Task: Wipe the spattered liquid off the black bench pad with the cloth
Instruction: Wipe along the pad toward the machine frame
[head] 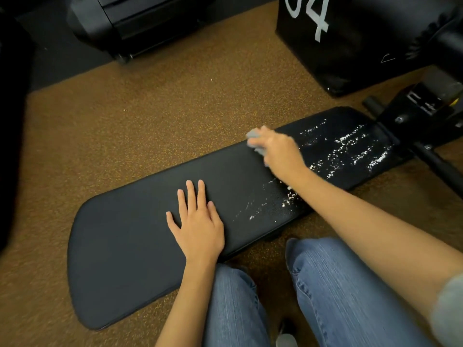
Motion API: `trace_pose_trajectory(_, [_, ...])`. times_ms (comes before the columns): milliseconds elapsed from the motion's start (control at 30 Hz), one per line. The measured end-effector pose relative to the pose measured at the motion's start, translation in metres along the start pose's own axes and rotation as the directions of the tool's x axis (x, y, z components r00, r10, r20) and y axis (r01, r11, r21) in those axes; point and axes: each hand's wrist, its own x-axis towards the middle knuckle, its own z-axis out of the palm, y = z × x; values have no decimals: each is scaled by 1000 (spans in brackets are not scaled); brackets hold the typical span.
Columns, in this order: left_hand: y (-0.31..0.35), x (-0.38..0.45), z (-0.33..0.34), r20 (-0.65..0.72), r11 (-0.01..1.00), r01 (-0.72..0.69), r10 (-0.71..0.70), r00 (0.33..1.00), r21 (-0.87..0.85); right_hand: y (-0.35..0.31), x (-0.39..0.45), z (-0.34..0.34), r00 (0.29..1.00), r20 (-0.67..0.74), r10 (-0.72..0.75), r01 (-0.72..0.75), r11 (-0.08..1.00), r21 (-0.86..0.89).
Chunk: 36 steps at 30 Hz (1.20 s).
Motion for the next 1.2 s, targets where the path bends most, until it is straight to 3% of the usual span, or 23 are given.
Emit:
trace_pose_trajectory(67, [1,0,0,-3,1000,6,-6,1000,-6,1,7,-4,973,-108,203,-206,978,-17])
trace_pose_trajectory(100, [2,0,0,-7,1000,7,-7,1000,-10,-9,7,-1,967,-140,214,-217,976,-9])
trace_pose_trajectory(267, [-2,1,2,-14,1000,-2,2,1000,-7,-75,-19,48,986,33,-165,156,970,184])
trace_pose_trajectory(367, [-3,0,2,-16,1000,-6,6,1000,-10,-64,-18,44,973,-18,-231,231,956,182])
trace_pose_trajectory(433, [-3,0,2,-13,1000,-7,6,1000,-23,-39,-8,25,986,-51,-161,167,976,139])
trace_pose_trajectory(600, [-2,-1,1,-14,999,1,-1,1000,-45,37,3,-17,970,-136,202,-180,971,158])
trace_pose_trajectory(700, [1,0,0,-7,999,10,-11,1000,-47,20,5,-16,945,-182,272,-280,960,-18])
trace_pose_trajectory(767, [1,0,0,-7,999,15,-16,1000,-48,-16,2,-1,978,-116,176,-177,984,4])
trace_pose_trajectory(867, [-1,0,1,-13,999,7,-7,1000,-40,-58,-18,31,986,43,-163,158,981,111])
trace_pose_trajectory(933, [-4,-1,1,-11,999,0,-1,1000,-48,-48,-20,30,974,59,-219,211,969,126])
trace_pose_trajectory(1067, [-4,0,2,-18,998,-3,2,1000,-67,16,-4,-2,996,-86,15,-10,998,59])
trace_pose_trajectory(1133, [-3,0,2,-22,998,5,-6,1000,-68,35,0,-12,967,-181,177,-172,984,42])
trace_pose_trajectory(1200, [-1,0,2,-24,998,11,-12,1000,-67,21,1,-12,945,-215,245,-246,969,22])
